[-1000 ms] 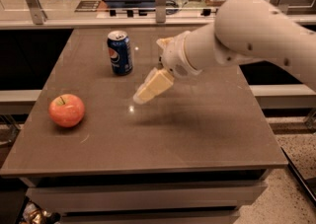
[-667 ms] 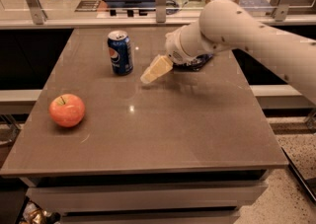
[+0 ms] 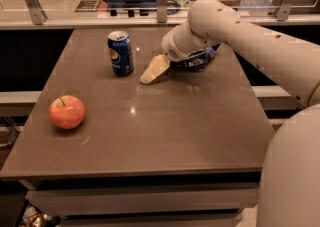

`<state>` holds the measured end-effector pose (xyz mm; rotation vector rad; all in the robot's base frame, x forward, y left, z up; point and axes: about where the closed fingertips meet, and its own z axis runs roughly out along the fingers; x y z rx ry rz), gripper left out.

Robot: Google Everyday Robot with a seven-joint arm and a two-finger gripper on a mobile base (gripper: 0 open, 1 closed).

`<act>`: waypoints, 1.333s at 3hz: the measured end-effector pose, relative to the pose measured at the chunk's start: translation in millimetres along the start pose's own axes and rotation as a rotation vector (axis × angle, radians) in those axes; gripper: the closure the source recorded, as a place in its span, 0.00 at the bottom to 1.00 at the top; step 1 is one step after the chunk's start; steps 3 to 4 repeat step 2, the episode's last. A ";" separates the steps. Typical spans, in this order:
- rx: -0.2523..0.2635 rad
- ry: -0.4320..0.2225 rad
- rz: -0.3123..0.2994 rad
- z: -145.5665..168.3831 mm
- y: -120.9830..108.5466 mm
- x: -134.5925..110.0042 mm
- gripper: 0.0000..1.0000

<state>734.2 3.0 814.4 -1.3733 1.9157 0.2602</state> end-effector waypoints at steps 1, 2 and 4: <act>-0.001 0.000 0.000 -2.8 -0.9 -3.3 0.00; -0.001 0.000 0.000 -2.7 -0.8 -3.3 0.00; -0.001 0.000 0.000 -2.7 -0.8 -3.3 0.00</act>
Offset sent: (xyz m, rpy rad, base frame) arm 0.5692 0.2970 -0.0977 0.2307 -0.0204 0.3079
